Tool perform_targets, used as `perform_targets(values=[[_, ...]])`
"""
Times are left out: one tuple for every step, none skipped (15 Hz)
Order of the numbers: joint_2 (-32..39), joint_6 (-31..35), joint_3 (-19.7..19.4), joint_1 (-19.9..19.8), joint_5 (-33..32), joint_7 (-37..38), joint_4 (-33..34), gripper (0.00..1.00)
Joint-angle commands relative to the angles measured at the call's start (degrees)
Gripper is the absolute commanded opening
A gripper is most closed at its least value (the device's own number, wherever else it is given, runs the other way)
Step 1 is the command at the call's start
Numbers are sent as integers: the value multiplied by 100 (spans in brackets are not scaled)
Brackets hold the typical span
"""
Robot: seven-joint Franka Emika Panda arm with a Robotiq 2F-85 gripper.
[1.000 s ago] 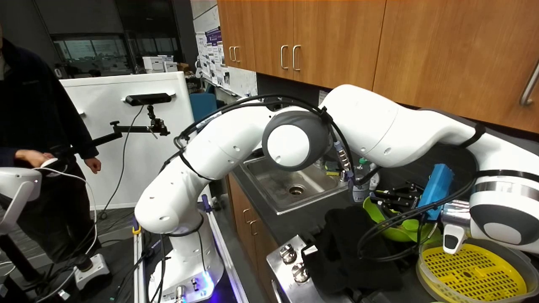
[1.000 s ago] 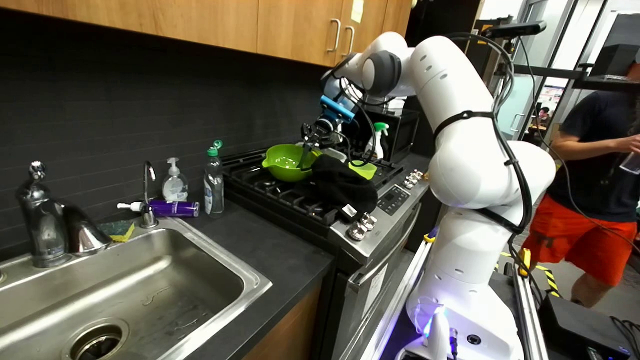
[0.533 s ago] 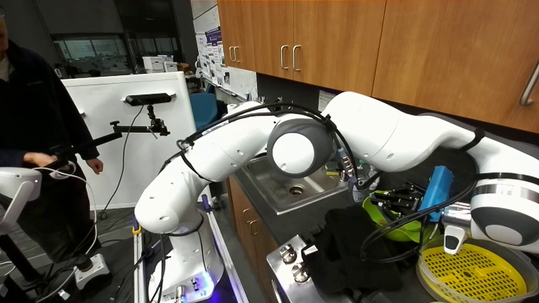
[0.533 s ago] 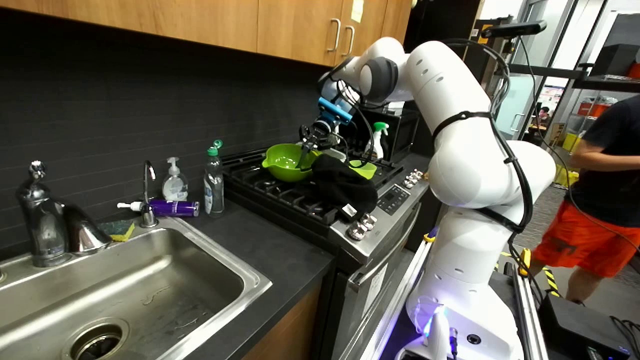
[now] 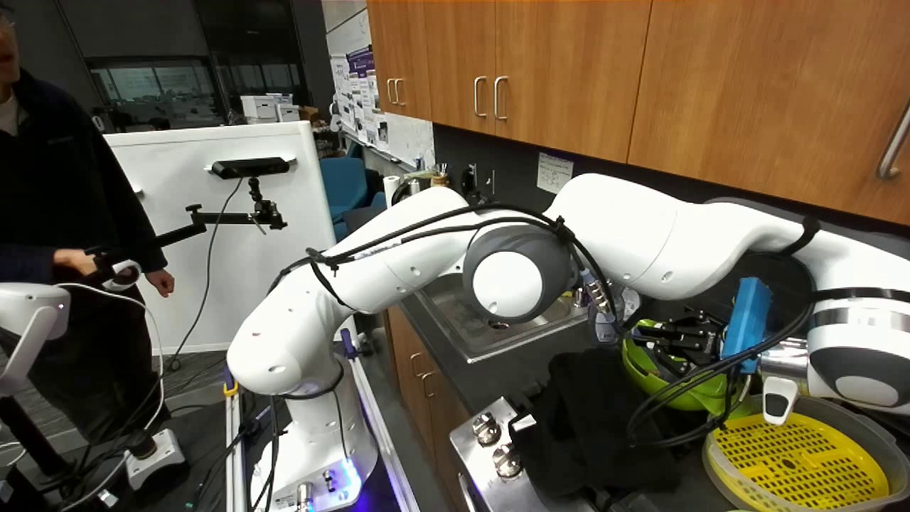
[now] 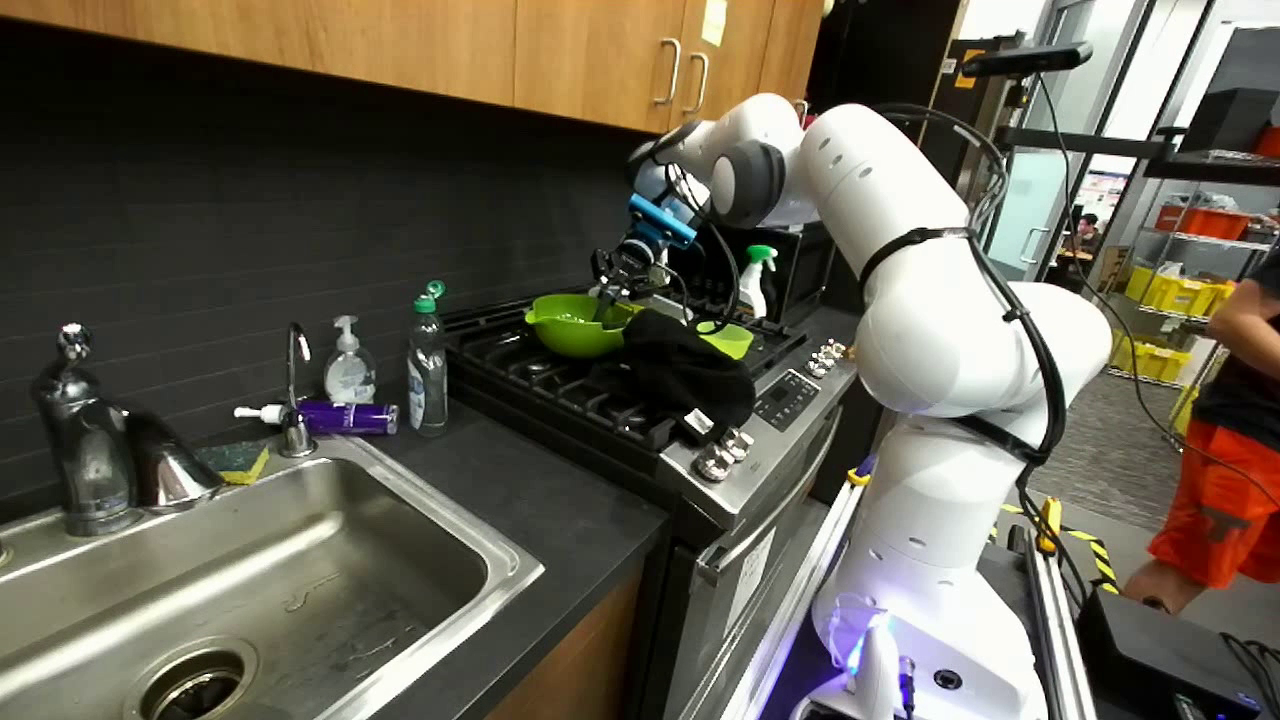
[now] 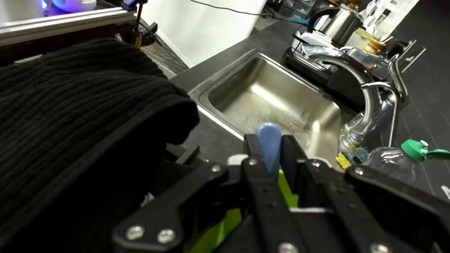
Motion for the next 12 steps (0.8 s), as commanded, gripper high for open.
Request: perform_targets(values=[[168,-210,238,-49,-60,168,413,5],[154,-231,276,-18,-81,137,398,5],[156,-259,322,-3,-93,123,400,5],[154,-294,363,14,-97,120,402,5],[150,-332,392,29,-106,108,405,5],[148,-362,412,39,-103,111,412,5],[146,-390,428,47,-97,117,418,5],[143,-416,432,45,-86,124,422,5],[136,-437,435,35,-69,139,413,5],[126,-445,434,32,-66,142,390,5],[103,-451,424,33,-68,134,337,5],[81,-454,412,31,-74,114,271,5]])
